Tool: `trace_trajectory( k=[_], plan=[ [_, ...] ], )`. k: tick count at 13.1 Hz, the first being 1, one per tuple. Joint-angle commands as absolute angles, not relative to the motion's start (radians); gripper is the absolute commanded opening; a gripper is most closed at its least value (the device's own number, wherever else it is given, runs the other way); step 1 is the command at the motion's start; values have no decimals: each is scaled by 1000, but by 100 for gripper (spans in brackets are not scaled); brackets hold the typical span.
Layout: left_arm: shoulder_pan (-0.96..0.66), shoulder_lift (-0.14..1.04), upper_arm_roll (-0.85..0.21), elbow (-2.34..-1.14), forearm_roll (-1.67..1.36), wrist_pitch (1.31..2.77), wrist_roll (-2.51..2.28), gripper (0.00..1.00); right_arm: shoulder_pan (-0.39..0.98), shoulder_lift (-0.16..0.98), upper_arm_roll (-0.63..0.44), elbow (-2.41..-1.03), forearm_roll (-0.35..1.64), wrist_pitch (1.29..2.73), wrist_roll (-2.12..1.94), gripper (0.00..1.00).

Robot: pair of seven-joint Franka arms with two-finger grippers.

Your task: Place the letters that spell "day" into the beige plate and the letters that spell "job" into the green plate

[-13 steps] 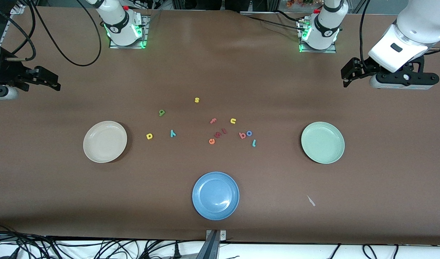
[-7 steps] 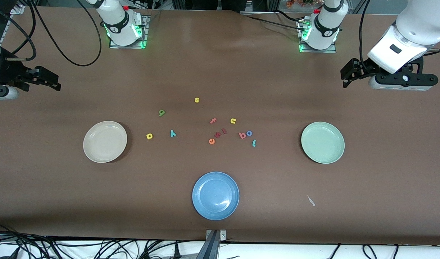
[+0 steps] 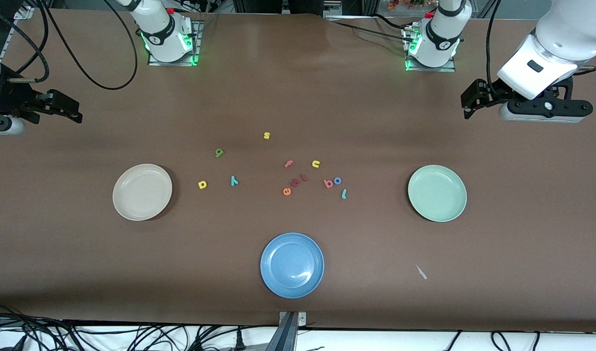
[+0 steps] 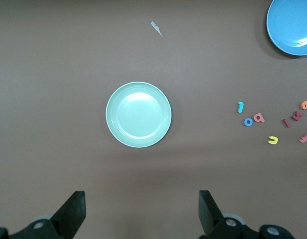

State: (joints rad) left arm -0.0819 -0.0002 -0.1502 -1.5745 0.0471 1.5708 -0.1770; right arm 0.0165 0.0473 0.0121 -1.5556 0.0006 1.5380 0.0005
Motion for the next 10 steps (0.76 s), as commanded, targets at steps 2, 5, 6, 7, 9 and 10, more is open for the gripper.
trace_trajectory(
  k=[2,5,6,7,9,10],
  plan=[
    [-80,2,-155,-1565,57,1565,-172,100,20,54,12,-1529,-6,1516,14,100],
    [-80,-5,-155,-1565,57,1552,-167,100,20,55,12,-1529,-6,1516,14,100],
    [-77,-6,-155,-1565,57,1551,-166,100,20,55,12,-1529,-6,1516,14,100],
    [-74,-5,-153,-1563,55,1557,-166,100,20,55,12,-1529,-6,1516,14,100],
    [-77,-5,-156,-1563,55,1560,-170,100,20,55,12,-1529,-6,1516,14,100],
    [-78,-3,-156,-1563,55,1560,-170,100,20,55,12,-1529,-6,1516,14,100]
  ],
)
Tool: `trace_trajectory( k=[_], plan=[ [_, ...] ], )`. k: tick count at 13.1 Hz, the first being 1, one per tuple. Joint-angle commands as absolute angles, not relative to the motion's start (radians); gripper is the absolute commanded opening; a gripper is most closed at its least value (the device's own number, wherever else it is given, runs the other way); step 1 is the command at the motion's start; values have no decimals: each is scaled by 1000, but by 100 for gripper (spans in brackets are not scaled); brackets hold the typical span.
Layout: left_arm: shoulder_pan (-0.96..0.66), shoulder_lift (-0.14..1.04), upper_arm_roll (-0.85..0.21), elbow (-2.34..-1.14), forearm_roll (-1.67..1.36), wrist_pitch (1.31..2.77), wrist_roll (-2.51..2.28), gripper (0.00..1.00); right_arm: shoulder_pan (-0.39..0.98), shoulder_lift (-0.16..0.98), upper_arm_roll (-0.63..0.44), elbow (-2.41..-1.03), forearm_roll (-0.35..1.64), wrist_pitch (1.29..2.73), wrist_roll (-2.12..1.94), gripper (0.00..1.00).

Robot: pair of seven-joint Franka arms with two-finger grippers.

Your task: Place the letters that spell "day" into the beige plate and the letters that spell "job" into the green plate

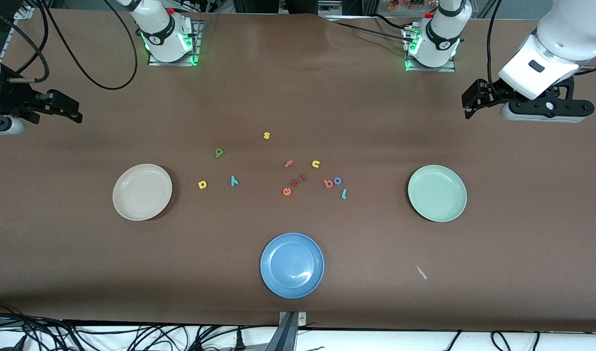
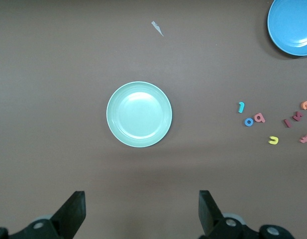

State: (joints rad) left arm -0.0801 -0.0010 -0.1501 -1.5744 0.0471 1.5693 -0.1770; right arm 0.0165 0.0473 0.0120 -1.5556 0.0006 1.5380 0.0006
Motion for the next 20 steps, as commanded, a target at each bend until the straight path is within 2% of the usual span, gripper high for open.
trace_trajectory(
  k=[1,20],
  plan=[
    [-77,-5,-155,-1565,55,1559,-170,100,20,55,12,-1529,-6,1516,14,100],
    [-72,-8,-156,-1565,57,1552,-179,100,18,57,9,-1529,-8,1516,14,100]
  ],
)
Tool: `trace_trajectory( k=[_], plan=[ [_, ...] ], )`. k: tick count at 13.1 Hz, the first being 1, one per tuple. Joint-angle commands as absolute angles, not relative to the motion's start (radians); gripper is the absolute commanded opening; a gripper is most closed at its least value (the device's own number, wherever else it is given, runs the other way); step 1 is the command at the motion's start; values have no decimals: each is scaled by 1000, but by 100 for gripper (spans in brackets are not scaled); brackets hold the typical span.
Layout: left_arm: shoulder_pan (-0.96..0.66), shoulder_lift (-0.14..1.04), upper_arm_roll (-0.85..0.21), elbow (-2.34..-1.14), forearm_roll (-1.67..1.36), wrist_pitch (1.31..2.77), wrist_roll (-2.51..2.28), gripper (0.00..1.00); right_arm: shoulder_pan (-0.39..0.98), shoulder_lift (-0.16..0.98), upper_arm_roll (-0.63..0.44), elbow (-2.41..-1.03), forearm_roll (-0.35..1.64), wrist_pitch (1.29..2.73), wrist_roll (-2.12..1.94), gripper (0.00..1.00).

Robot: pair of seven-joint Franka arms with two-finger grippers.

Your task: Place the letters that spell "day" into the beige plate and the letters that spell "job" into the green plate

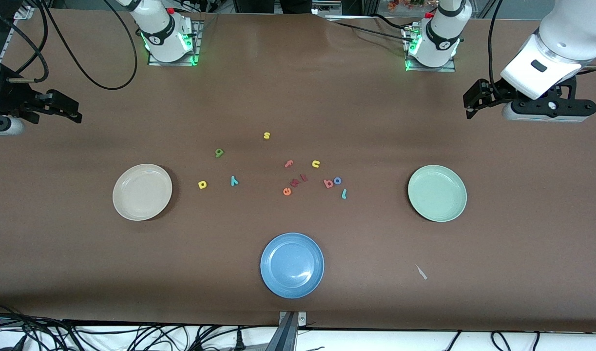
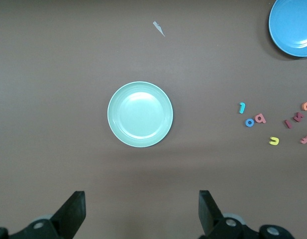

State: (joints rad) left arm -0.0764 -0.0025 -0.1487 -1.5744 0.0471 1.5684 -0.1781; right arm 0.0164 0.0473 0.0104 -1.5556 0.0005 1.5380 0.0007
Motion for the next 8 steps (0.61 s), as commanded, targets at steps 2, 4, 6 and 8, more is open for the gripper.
trace_trajectory(
  k=[2,4,6,8],
  plan=[
    [-72,-11,-158,-1563,55,1551,-172,100,18,55,9,-1529,-6,1516,14,100],
    [-72,-11,-172,-1563,55,1536,-179,100,18,57,9,-1529,-6,1516,14,100],
    [-74,-12,-175,-1562,54,1529,-181,100,18,57,9,-1529,-8,1516,14,100],
    [-74,-14,-179,-1563,49,1529,-216,100,18,57,9,-1529,-6,1516,14,100]
  ],
)
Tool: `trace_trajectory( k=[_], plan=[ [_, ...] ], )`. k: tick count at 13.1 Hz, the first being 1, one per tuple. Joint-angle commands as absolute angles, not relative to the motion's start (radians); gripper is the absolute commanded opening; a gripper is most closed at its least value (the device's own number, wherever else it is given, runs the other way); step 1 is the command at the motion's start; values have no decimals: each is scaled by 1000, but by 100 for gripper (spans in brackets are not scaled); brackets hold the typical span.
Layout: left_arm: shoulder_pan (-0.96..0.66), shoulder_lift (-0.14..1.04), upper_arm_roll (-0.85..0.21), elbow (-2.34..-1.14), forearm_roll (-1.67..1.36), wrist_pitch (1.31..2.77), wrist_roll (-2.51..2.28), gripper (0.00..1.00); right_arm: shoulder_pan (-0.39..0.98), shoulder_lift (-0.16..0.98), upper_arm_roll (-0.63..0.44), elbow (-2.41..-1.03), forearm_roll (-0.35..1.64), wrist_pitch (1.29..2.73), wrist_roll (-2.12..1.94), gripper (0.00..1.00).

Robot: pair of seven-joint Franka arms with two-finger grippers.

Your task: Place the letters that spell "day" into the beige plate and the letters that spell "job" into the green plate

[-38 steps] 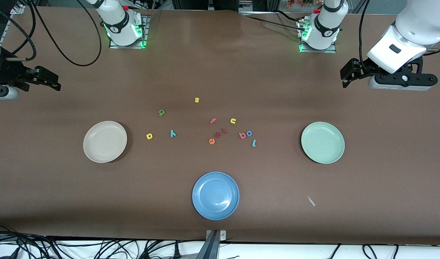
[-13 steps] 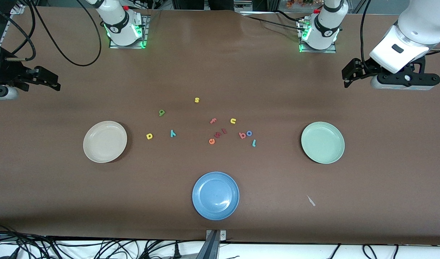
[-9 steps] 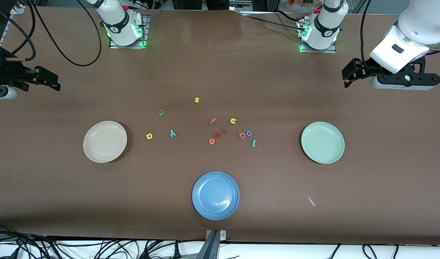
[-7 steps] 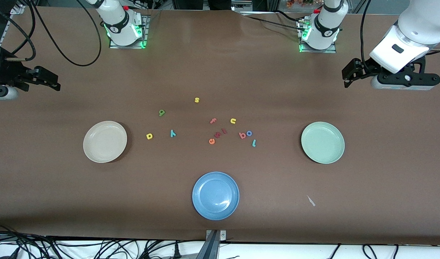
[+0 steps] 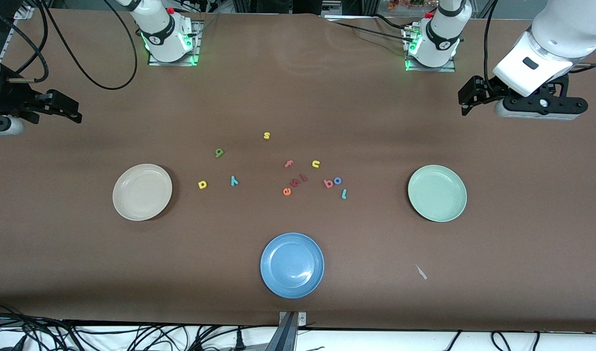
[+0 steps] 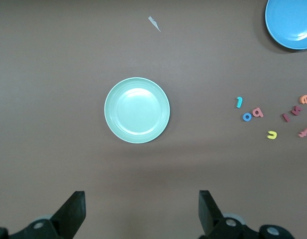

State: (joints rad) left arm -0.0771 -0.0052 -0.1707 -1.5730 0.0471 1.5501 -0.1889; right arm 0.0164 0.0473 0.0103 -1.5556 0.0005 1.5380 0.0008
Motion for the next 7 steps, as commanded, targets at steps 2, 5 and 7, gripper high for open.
trace_trajectory(
  k=[2,5,7],
  plan=[
    [-74,-11,-195,-1563,57,1529,-219,100,18,57,9,-1529,-6,1516,14,100],
    [-74,-3,-198,-1563,55,1543,-219,100,18,57,9,-1529,-8,1516,14,100],
    [-74,-3,-196,-1563,55,1546,-219,100,18,55,9,-1529,-6,1516,14,100]
  ],
)
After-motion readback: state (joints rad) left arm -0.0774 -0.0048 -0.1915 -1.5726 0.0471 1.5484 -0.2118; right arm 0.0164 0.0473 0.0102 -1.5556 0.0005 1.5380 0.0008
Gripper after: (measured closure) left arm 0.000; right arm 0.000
